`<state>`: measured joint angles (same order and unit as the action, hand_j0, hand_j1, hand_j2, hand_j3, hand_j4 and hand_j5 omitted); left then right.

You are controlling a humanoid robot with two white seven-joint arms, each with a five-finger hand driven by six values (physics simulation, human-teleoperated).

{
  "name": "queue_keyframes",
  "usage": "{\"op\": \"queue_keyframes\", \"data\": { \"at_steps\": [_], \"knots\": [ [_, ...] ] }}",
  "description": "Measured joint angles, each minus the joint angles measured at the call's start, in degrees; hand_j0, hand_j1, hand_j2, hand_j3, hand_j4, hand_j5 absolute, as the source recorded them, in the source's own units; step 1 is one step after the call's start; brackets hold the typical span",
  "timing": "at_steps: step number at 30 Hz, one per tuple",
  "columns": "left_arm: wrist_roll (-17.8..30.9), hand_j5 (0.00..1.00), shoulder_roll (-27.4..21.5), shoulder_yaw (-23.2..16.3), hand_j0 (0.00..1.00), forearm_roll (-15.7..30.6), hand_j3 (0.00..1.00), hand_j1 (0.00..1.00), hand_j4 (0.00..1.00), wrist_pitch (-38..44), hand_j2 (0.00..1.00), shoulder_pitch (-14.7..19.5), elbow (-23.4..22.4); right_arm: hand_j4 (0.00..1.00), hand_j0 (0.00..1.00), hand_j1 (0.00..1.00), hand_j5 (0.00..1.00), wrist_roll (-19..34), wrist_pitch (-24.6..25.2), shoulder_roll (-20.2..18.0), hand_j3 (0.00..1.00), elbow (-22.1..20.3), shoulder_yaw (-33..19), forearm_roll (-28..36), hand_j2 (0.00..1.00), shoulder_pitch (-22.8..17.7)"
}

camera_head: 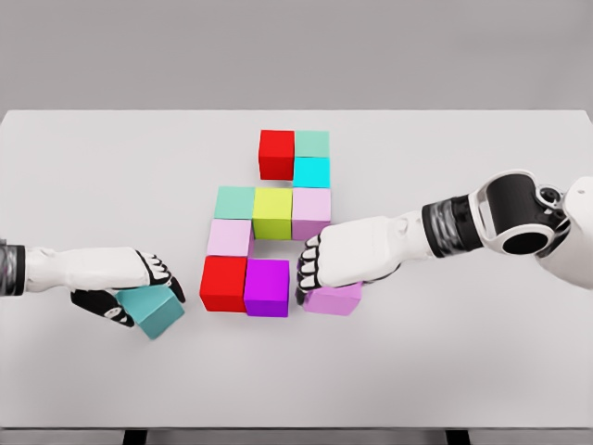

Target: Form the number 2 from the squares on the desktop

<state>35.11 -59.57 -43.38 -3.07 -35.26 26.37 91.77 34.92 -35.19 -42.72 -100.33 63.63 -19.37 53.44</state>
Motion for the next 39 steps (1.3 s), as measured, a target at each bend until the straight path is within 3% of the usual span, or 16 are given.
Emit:
{"op": "queue_keyframes", "data": {
  "at_steps": [7, 13, 21, 39],
  "knots": [
    [0.0, 0.43, 0.2, 0.8, 0.43, 0.3, 0.43, 0.43, 0.43, 0.1, 0.43, 0.4, 0.0, 1.00, 1.00, 1.00, 1.00, 0.1, 0.0, -0.5, 1.00, -0.1, -2.4, 0.5, 1.00, 0.3],
    [0.0, 0.43, 1.7, 3.5, 0.43, 0.3, 0.43, 0.43, 0.43, 2.4, 0.43, 0.5, -0.1, 1.00, 1.00, 1.00, 1.00, 0.1, 0.1, -5.3, 1.00, -0.1, -7.1, 0.7, 1.00, -0.8],
    [0.0, 0.41, 4.0, 6.6, 0.41, 0.2, 0.41, 0.41, 0.41, 5.4, 0.41, 2.0, -3.4, 1.00, 1.00, 1.00, 1.00, 0.1, 0.1, -11.2, 1.00, -0.2, -2.0, 0.6, 1.00, -0.8],
    [-0.1, 0.33, 12.1, 7.2, 0.33, -0.1, 0.33, 0.33, 0.33, 10.7, 0.33, 8.7, -12.5, 1.00, 1.00, 1.00, 1.00, 0.1, 0.1, -12.8, 1.00, -0.4, 5.2, 0.5, 1.00, -0.8]
  ]
}}
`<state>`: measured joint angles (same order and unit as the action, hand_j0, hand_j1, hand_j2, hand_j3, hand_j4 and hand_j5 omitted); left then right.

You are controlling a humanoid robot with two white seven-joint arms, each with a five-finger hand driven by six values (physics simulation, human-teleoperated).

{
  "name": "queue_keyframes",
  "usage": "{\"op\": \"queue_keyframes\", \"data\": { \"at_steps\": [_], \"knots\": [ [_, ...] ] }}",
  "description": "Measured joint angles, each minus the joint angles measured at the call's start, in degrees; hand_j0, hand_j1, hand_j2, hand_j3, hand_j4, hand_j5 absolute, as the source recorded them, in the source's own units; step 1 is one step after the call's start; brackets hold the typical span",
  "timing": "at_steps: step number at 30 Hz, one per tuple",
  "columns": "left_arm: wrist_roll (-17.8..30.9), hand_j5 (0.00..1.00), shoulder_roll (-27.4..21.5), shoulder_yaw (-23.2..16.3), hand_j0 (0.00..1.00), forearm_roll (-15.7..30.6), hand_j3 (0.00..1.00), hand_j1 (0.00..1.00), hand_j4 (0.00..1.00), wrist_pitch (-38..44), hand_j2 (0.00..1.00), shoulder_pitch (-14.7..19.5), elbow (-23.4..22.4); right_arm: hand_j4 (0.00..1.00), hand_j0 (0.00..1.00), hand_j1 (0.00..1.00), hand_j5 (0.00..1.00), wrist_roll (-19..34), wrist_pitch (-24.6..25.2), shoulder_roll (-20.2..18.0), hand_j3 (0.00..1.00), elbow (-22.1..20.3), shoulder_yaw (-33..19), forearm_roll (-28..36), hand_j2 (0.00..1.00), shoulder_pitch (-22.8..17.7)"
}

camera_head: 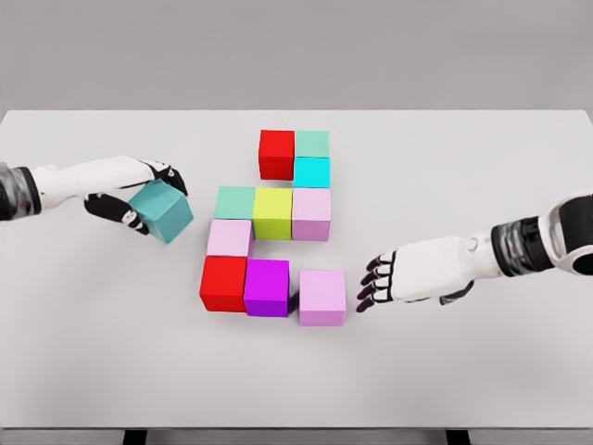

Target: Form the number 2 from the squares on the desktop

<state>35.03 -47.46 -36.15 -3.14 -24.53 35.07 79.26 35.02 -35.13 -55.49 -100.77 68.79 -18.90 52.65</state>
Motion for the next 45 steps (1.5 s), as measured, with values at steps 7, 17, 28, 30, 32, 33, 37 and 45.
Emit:
{"op": "queue_keyframes", "data": {
  "at_steps": [7, 17, 28, 30, 32, 33, 37, 45],
  "knots": [
    [0.0, 0.33, 3.1, 0.0, 0.33, -0.2, 0.33, 0.33, 0.33, 1.4, 0.33, 2.7, -4.2, 1.00, 1.00, 1.00, 1.00, 0.0, 0.0, 2.0, 1.00, 0.0, 0.6, 0.1, 1.00, 0.2],
    [0.0, 0.32, 9.7, -0.1, 0.32, -0.6, 0.32, 0.32, 0.32, 1.7, 0.32, 7.3, -13.0, 1.00, 1.00, 1.00, 1.00, 0.0, 0.0, 3.8, 1.00, 0.2, 0.3, 0.7, 1.00, 0.4],
    [0.0, 0.32, 14.5, -0.1, 0.32, -0.6, 0.32, 0.32, 0.32, 1.8, 0.32, 12.0, -21.1, 1.00, 1.00, 1.00, 1.00, 0.0, 0.0, 3.8, 1.00, 0.4, -0.6, 1.0, 1.00, 0.4],
    [0.0, 0.32, 15.3, -0.1, 0.32, -0.6, 0.32, 0.32, 0.32, 2.7, 0.32, 12.4, -22.4, 1.00, 1.00, 1.00, 1.00, 0.0, 0.0, 3.9, 1.00, 0.4, -0.8, 1.0, 1.00, 0.4],
    [0.0, 0.32, 16.0, -0.1, 0.32, -0.6, 0.32, 0.32, 0.32, 3.4, 0.32, 12.8, -23.2, 1.00, 1.00, 1.00, 1.00, 0.0, 0.0, 3.9, 1.00, 0.5, -1.1, 1.0, 1.00, 0.4],
    [0.0, 0.32, 16.4, -0.1, 0.32, -0.6, 0.32, 0.32, 0.32, 3.6, 0.32, 13.4, -23.7, 1.00, 1.00, 1.00, 1.00, 0.0, 0.0, 3.9, 1.00, 0.6, -1.2, 1.0, 1.00, 0.4],
    [0.0, 0.32, 18.5, -0.1, 0.32, -0.6, 0.32, 0.32, 0.32, 4.0, 0.32, 15.3, -26.7, 1.00, 1.00, 1.00, 1.00, 0.0, 0.0, 3.9, 1.00, 0.7, -1.5, 0.9, 1.00, 0.4],
    [0.0, 0.32, 22.2, -0.1, 0.32, -0.7, 0.32, 0.32, 0.32, 8.1, 0.32, 17.0, -30.7, 1.00, 1.00, 1.00, 1.00, 0.0, 0.0, 3.9, 1.00, 2.0, -1.8, 0.5, 1.00, 0.5]
  ]
}}
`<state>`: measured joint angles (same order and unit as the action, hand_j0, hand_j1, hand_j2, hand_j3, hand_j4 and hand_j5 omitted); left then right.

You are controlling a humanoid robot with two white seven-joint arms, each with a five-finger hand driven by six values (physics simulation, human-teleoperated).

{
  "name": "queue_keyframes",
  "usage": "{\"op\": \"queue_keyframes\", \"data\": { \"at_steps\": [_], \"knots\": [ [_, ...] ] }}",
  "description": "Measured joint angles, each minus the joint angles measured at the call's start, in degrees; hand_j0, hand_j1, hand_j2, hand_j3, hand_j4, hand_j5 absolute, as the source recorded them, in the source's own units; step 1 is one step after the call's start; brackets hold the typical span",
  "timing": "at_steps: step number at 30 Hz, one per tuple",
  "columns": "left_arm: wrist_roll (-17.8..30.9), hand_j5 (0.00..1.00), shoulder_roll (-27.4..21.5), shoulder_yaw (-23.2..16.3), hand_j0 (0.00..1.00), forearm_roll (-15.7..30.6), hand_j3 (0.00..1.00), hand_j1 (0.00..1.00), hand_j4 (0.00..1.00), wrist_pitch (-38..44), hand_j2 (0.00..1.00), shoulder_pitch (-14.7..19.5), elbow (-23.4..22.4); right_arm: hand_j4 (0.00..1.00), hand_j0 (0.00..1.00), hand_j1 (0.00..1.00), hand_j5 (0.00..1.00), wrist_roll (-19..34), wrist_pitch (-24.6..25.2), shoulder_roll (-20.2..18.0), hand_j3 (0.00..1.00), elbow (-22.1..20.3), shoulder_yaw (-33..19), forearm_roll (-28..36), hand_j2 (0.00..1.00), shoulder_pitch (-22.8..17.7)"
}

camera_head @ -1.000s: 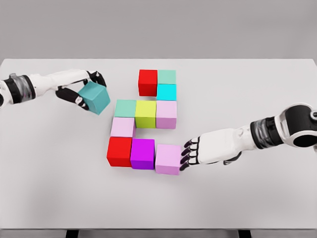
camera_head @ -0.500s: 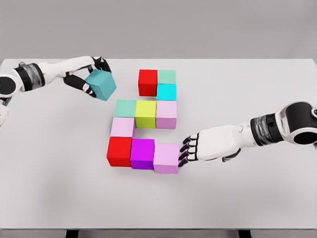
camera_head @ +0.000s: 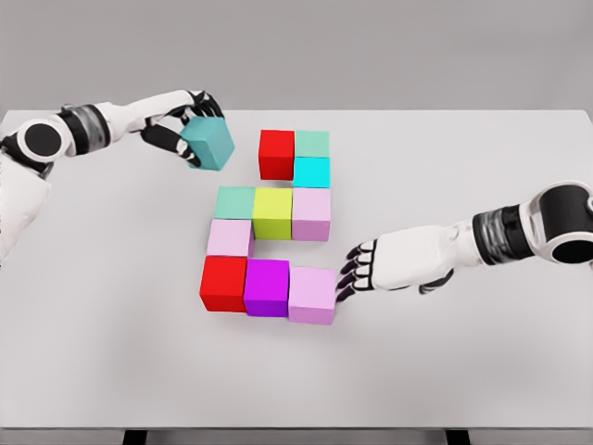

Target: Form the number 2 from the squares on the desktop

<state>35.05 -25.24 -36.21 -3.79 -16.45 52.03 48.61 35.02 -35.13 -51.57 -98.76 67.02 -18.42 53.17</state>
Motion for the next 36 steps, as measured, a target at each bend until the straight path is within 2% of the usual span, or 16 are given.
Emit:
{"op": "queue_keyframes", "data": {
  "at_steps": [9, 15, 26, 32, 36],
  "knots": [
    [0.0, 0.32, 2.6, -0.1, 0.32, 0.0, 0.32, 0.32, 0.32, 2.4, 0.32, 1.8, -3.0, 1.00, 1.00, 1.00, 1.00, 0.0, 0.0, 0.1, 1.00, 1.3, -0.3, -0.2, 1.00, -0.2],
    [0.0, 0.32, 4.1, -0.1, 0.32, 0.0, 0.32, 0.32, 0.32, 4.9, 0.32, 1.9, -3.7, 1.00, 1.00, 1.00, 1.00, 0.0, 0.0, 0.1, 1.00, 1.4, -0.3, -0.2, 1.00, -0.3],
    [0.0, 0.32, 6.2, 0.0, 0.32, -3.7, 0.32, 0.32, 0.32, 9.1, 0.32, 2.4, -4.1, 1.00, 1.00, 1.00, 1.00, 0.0, 0.0, 1.0, 1.00, 1.8, -0.3, -0.2, 1.00, -0.1],
    [-5.3, 0.32, 7.1, 0.0, 0.32, -5.6, 0.32, 0.32, 0.32, 11.6, 0.32, 2.6, -4.2, 1.00, 1.00, 1.00, 1.00, 0.0, 0.0, 1.3, 1.00, 1.8, -0.3, -0.2, 1.00, -0.1],
    [-6.6, 0.32, 7.4, 0.0, 0.32, -6.7, 0.32, 0.32, 0.32, 13.0, 0.32, 2.7, -4.2, 1.00, 1.00, 1.00, 1.00, 0.0, 0.0, 1.5, 1.00, 1.9, -0.4, -0.2, 1.00, -0.1]
  ]
}}
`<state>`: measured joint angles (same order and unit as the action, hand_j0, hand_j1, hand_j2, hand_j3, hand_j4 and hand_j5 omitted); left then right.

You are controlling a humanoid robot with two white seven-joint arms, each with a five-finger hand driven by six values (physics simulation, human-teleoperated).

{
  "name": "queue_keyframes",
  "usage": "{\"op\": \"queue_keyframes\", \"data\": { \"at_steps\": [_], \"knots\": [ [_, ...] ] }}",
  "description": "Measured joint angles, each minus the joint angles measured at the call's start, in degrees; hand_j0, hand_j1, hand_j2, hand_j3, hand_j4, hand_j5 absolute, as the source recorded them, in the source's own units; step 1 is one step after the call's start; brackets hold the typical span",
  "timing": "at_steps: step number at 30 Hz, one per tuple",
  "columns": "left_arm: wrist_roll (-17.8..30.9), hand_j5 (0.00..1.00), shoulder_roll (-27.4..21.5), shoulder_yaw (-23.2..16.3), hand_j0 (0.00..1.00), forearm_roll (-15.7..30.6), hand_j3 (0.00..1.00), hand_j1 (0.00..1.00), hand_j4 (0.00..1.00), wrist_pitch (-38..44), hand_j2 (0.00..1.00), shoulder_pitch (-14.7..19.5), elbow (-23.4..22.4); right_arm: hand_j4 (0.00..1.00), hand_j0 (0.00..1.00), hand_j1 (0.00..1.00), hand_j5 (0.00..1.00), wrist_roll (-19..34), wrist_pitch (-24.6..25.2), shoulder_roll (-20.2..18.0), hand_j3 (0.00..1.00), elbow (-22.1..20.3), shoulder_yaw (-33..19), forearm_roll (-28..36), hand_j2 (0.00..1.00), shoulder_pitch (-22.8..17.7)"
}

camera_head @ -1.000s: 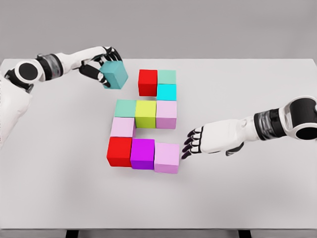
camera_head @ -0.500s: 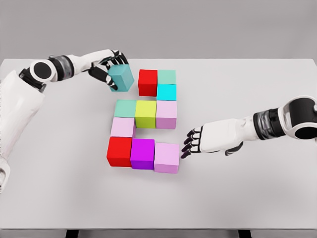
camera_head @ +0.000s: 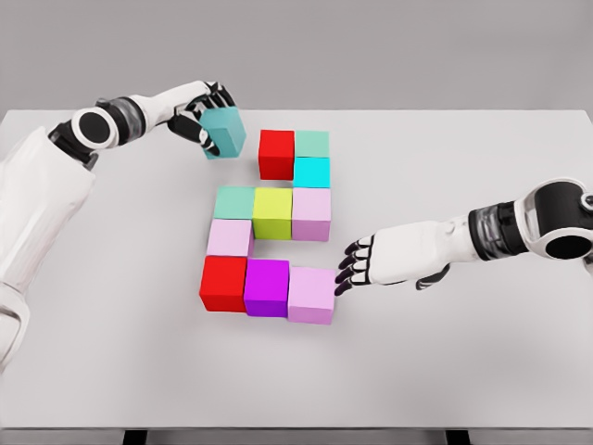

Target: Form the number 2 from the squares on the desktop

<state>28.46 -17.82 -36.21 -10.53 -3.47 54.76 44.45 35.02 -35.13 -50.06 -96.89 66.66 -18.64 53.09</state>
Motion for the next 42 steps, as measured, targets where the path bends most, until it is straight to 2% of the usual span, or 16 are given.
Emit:
{"op": "queue_keyframes", "data": {
  "at_steps": [9, 13, 17, 19, 23, 25, 26, 31, 35, 37, 39, 42],
  "knots": [
    [-2.1, 0.30, 2.6, 0.3, 0.30, -5.4, 0.30, 0.30, 0.30, 0.9, 0.30, -0.1, 0.1, 1.00, 1.00, 1.00, 1.00, 0.0, 0.0, 0.1, 1.00, 0.2, -1.0, 0.0, 1.00, 0.0],
    [-2.6, 0.30, 3.4, 0.4, 0.30, -6.6, 0.30, 0.30, 0.30, 2.4, 0.30, -0.2, 0.0, 1.00, 1.00, 1.00, 1.00, 0.0, 0.0, -0.4, 1.00, 2.4, -5.4, 0.5, 1.00, -1.6],
    [-2.8, 0.30, 4.2, 0.8, 0.30, -8.3, 0.30, 0.30, 0.30, 3.2, 0.30, -0.6, 0.1, 1.00, 1.00, 1.00, 1.00, 0.0, -0.1, -1.6, 1.00, 5.4, -19.2, 5.4, 1.00, -13.8],
    [-2.8, 0.30, 4.4, 0.9, 0.30, -8.7, 0.30, 0.30, 0.30, 3.3, 0.30, -0.8, 0.2, 1.00, 1.00, 1.00, 1.00, 0.0, -0.1, -4.4, 1.00, 6.0, -25.2, 11.1, 1.00, -17.5],
    [-2.9, 0.31, 4.5, 1.0, 0.31, -9.0, 0.31, 0.31, 0.31, 3.4, 0.31, -0.9, 0.4, 1.00, 1.00, 1.00, 1.00, 0.0, -0.1, -13.6, 1.00, 6.7, -30.1, 25.5, 1.00, -25.7],
    [-2.9, 0.32, 4.6, 0.9, 0.32, -9.1, 0.32, 0.32, 0.32, 3.4, 0.32, -1.0, 0.5, 1.00, 1.00, 1.00, 1.00, 0.0, -0.1, -15.9, 1.00, 7.1, -30.9, 30.3, 1.00, -32.3],
    [-2.9, 0.33, 4.6, 0.8, 0.33, -9.0, 0.33, 0.33, 0.33, 3.4, 0.33, -1.1, 0.6, 1.00, 1.00, 1.00, 1.00, 0.0, -0.1, -16.5, 1.00, 7.5, -31.2, 31.8, 1.00, -33.2],
    [-2.9, 0.36, 4.6, 0.6, 0.36, -9.1, 0.36, 0.36, 0.36, 3.3, 0.36, -1.3, 0.7, 1.00, 1.00, 1.00, 1.00, 0.0, 0.0, -17.9, 1.00, 8.9, -32.1, 34.9, 1.00, -33.2],
    [-2.9, 0.45, 4.8, 0.6, 0.45, -9.1, 0.45, 0.45, 0.45, 3.3, 0.45, -1.3, 0.8, 1.00, 1.00, 1.00, 1.00, 0.0, 0.0, -17.9, 1.00, 10.4, -32.6, 34.7, 1.00, -33.1],
    [-2.9, 0.50, 4.8, 0.6, 0.50, -9.1, 0.50, 0.50, 0.50, 3.3, 0.50, -1.4, 0.8, 1.00, 1.00, 1.00, 1.00, 0.0, 0.0, -16.4, 1.00, 11.2, -33.8, 34.7, 1.00, -33.2],
    [-2.9, 0.57, 4.9, 0.5, 0.57, -9.1, 0.57, 0.57, 0.57, 3.3, 0.57, -1.4, 0.8, 1.00, 1.00, 1.00, 1.00, 0.0, 0.0, -14.0, 1.00, 12.2, -35.2, 34.7, 1.00, -33.4],
    [-2.9, 0.73, 4.9, 0.5, 0.73, -9.1, 0.73, 0.73, 0.73, 3.4, 0.73, -1.5, 0.9, 1.00, 1.00, 1.00, 1.00, 0.0, 0.0, -12.2, 1.00, 12.6, -36.3, 34.7, 1.00, -33.7]
  ]
}}
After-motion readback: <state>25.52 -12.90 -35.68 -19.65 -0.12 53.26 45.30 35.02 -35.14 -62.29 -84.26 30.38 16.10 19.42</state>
